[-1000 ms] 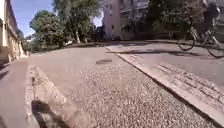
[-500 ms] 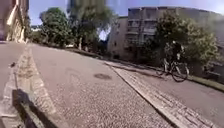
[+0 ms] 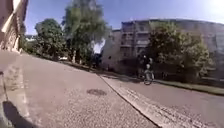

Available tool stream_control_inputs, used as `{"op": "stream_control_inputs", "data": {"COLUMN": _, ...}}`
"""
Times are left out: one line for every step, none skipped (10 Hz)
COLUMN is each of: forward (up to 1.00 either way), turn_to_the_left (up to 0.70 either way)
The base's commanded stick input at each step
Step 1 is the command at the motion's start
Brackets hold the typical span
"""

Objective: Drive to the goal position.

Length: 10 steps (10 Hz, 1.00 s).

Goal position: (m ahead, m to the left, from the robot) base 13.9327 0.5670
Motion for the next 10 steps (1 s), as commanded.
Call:
{"op": "stream_control_inputs", "data": {"forward": 0.69, "turn_to_the_left": 0.00}}
{"op": "stream_control_inputs", "data": {"forward": 0.69, "turn_to_the_left": 0.00}}
{"op": "stream_control_inputs", "data": {"forward": 0.69, "turn_to_the_left": 0.00}}
{"op": "stream_control_inputs", "data": {"forward": 0.69, "turn_to_the_left": 0.00}}
{"op": "stream_control_inputs", "data": {"forward": 0.69, "turn_to_the_left": 0.00}}
{"op": "stream_control_inputs", "data": {"forward": 0.69, "turn_to_the_left": 0.00}}
{"op": "stream_control_inputs", "data": {"forward": 0.69, "turn_to_the_left": 0.00}}
{"op": "stream_control_inputs", "data": {"forward": 0.69, "turn_to_the_left": 0.00}}
{"op": "stream_control_inputs", "data": {"forward": 0.69, "turn_to_the_left": 0.00}}
{"op": "stream_control_inputs", "data": {"forward": 0.69, "turn_to_the_left": 0.22}}
